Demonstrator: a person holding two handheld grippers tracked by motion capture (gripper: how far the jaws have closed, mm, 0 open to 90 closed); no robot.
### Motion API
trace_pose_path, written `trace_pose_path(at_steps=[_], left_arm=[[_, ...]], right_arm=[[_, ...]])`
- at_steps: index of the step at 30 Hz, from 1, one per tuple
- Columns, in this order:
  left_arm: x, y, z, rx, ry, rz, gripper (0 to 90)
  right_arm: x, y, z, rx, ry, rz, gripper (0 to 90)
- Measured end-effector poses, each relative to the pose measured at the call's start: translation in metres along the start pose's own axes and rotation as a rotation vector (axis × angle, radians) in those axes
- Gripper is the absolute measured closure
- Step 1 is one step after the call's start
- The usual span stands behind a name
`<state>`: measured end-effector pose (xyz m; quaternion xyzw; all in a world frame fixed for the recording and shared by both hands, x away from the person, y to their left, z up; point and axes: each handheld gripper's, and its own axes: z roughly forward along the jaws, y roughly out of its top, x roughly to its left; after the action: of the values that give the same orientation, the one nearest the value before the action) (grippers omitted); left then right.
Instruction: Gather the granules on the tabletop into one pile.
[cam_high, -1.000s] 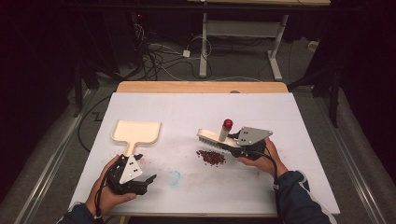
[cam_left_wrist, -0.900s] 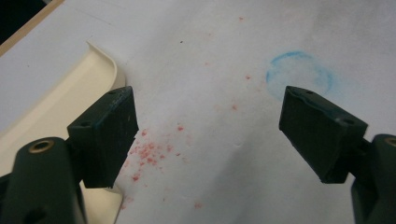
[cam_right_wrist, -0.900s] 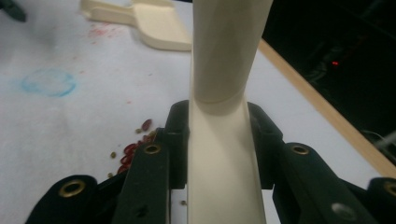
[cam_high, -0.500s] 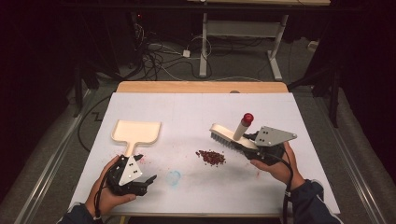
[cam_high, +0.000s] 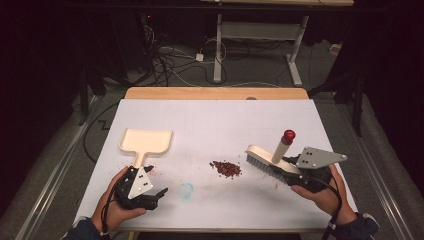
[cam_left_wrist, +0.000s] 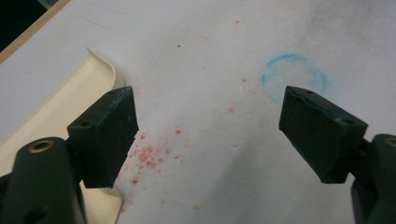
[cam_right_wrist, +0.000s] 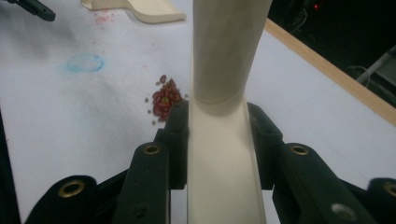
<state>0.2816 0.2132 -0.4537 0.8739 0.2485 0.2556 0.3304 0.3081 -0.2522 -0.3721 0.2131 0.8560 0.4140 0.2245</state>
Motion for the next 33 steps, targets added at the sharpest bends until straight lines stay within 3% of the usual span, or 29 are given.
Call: trace_pose_path(at_steps=[6, 12, 16, 21, 27, 31, 33], left_arm=[[0.0, 0.0, 0.0, 0.003, -0.002, 0.001, 18.7], [-0.001, 0.0, 0.0, 0.007, -0.004, 0.007, 18.7], [-0.001, 0.0, 0.001, 0.011, -0.008, 0.008, 18.7], [-0.002, 0.001, 0.003, 0.021, -0.012, 0.01, 18.7], [-0.002, 0.001, 0.005, 0.026, -0.018, 0.007, 18.7], [-0.001, 0.001, 0.005, 0.032, -0.017, 0.005, 18.7], [-0.002, 0.001, 0.006, 0.034, -0.017, 0.005, 18.7]], right_arm=[[-0.001, -0.011, -0.019, 0.042, 0.018, 0.031, 67.2], [-0.002, -0.023, -0.034, 0.078, 0.098, 0.04, 67.2], [-0.005, -0.032, -0.038, 0.129, 0.122, 0.052, 67.2], [-0.012, -0.042, -0.032, 0.179, 0.187, 0.074, 67.1], [-0.026, -0.048, -0.016, 0.242, 0.181, 0.077, 66.4], [-0.042, -0.051, -0.008, 0.244, 0.184, 0.11, 65.6], [-0.048, -0.05, -0.006, 0.248, 0.172, 0.103, 63.6]])
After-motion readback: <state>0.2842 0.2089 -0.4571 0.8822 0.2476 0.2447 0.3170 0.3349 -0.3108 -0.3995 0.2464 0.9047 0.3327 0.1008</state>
